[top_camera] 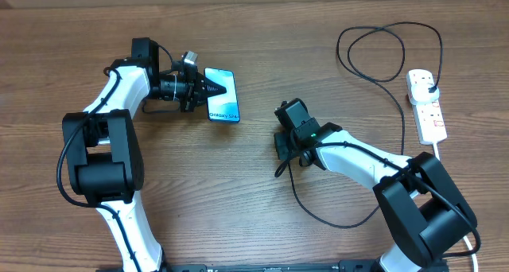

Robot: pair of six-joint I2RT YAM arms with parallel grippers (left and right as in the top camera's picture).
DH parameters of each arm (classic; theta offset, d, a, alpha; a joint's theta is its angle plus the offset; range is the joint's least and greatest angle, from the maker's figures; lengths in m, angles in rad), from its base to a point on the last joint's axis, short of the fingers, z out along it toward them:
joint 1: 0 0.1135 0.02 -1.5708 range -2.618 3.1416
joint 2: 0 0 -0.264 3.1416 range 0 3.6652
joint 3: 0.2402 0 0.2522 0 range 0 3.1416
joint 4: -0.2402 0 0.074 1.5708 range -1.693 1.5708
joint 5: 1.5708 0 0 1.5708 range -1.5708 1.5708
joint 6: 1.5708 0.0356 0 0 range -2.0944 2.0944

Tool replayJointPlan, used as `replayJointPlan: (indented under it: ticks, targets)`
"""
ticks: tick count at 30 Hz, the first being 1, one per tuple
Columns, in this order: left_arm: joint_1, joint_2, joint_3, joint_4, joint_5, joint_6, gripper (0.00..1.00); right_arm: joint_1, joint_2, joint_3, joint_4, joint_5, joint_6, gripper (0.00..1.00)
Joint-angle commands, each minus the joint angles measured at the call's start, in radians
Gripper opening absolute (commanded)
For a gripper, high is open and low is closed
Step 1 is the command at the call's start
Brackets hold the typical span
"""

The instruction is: Plug charger to phone and switch on socket

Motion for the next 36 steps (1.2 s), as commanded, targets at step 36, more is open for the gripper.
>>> replayJointPlan:
  ticks: [36]
  targets:
    - [0.003, -0.379, 0.003, -0.09, 0.16, 0.206, 0.04, -0.185, -0.334, 0.025, -0.161, -1.231, -0.081, 0.04]
